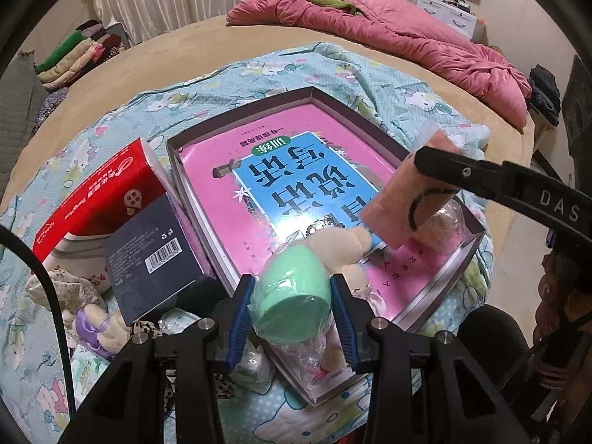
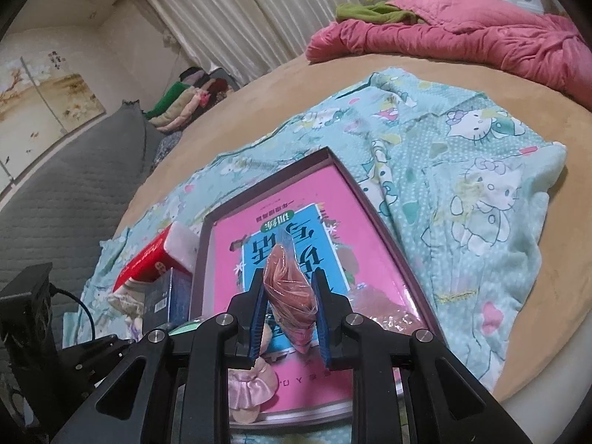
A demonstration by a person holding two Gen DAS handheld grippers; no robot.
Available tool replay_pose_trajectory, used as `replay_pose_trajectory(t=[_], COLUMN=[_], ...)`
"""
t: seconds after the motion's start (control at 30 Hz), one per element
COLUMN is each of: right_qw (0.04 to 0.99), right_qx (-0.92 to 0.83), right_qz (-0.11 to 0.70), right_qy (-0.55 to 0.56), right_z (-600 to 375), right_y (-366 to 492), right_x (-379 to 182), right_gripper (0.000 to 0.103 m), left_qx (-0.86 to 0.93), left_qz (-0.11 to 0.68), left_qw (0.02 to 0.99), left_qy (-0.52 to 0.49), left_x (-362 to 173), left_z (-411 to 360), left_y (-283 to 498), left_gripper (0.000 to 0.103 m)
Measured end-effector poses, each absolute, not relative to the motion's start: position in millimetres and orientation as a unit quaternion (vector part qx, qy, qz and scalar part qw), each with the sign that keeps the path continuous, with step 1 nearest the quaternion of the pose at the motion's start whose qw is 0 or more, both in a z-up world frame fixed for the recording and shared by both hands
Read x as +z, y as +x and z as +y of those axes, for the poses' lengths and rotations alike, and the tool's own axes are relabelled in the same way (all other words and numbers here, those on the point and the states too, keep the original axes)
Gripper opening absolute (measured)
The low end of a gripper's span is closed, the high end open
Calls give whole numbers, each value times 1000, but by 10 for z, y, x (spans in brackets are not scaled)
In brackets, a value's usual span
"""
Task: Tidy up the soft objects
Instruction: 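Lower the green container onto the pink book with the left tool while the right releases the pink bag there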
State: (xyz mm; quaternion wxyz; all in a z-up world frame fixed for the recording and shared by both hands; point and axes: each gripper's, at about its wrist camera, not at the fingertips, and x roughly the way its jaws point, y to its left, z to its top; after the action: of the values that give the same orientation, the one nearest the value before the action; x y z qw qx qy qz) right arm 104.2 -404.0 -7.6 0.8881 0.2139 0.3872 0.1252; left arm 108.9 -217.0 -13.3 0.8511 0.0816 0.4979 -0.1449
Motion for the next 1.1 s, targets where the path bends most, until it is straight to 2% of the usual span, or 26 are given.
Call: replay_pose_trajectory(t=[0.63,0.7,1.1], right_qw=[889,891,898], right_qx=[79,68,54], right_qz=[417,420,412], right_qy=[171,161,146], right_z=[-4053,-4049,-4058], right_y=[1089,1100,1108], right_x=[-214,-230,-227], right_gripper=[27,32,35], left_qx=[-159,-161,-170], left_qz=[505,506,521], left_qw=[845,844,836], left_qy=[77,74,36], left_x=[-215,-227,-310], left_z=[-2278,-2277,-2201], left_y=[1171,1180,1229], left_gripper=[42,42,43])
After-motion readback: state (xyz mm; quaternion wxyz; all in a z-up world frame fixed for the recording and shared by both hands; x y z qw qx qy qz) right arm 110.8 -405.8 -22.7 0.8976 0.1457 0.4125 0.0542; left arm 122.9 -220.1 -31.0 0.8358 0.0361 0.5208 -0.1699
